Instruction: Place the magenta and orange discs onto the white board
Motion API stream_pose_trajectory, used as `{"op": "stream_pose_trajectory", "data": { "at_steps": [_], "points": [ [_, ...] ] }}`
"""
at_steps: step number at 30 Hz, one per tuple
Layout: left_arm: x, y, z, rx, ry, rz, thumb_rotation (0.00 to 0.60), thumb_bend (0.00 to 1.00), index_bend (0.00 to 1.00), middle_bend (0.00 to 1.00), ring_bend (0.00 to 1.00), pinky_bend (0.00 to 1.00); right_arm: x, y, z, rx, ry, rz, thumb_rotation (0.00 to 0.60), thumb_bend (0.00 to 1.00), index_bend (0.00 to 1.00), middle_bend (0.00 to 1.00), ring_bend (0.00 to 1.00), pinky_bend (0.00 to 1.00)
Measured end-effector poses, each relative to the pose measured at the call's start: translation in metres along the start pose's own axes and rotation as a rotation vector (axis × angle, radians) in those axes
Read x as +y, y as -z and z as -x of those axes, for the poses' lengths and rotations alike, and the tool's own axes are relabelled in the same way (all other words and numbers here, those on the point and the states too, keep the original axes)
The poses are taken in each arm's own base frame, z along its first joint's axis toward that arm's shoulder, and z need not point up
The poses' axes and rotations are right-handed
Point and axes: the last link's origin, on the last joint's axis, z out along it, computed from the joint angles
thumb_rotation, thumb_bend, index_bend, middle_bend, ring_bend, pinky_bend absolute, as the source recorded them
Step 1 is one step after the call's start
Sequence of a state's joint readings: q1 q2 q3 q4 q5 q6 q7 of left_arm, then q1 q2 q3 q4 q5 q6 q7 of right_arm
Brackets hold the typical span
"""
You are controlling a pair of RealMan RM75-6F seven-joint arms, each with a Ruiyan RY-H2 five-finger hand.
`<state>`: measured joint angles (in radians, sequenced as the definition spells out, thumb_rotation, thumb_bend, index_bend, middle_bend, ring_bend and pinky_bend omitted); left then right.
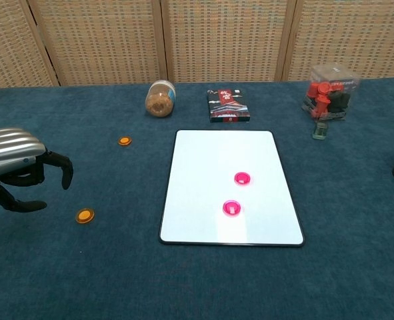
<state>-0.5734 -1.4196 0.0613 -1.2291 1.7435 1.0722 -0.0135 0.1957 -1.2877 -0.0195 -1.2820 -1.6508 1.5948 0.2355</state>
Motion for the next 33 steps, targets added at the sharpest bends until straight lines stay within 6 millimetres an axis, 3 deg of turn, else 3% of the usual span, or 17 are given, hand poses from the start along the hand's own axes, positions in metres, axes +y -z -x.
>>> {"op": "stream_pose_trajectory", "data": {
  "at_steps": [13,33],
  "points": [
    [0.020,-0.023,0.021,-0.018,0.027,0.023,0.600,0.31,0.44,1.00,0.97,0.87,0.000,0.000,0.000,-0.017,-0.004,0.004,0.600,0.00,0.00,0.00,0.00,0.00],
    [0.024,-0.034,0.024,-0.052,0.001,0.024,0.600,0.30,0.43,1.00,0.97,0.87,0.000,0.000,-0.001,-0.016,-0.007,0.004,0.600,0.00,0.00,0.00,0.00,0.00]
  ]
}}
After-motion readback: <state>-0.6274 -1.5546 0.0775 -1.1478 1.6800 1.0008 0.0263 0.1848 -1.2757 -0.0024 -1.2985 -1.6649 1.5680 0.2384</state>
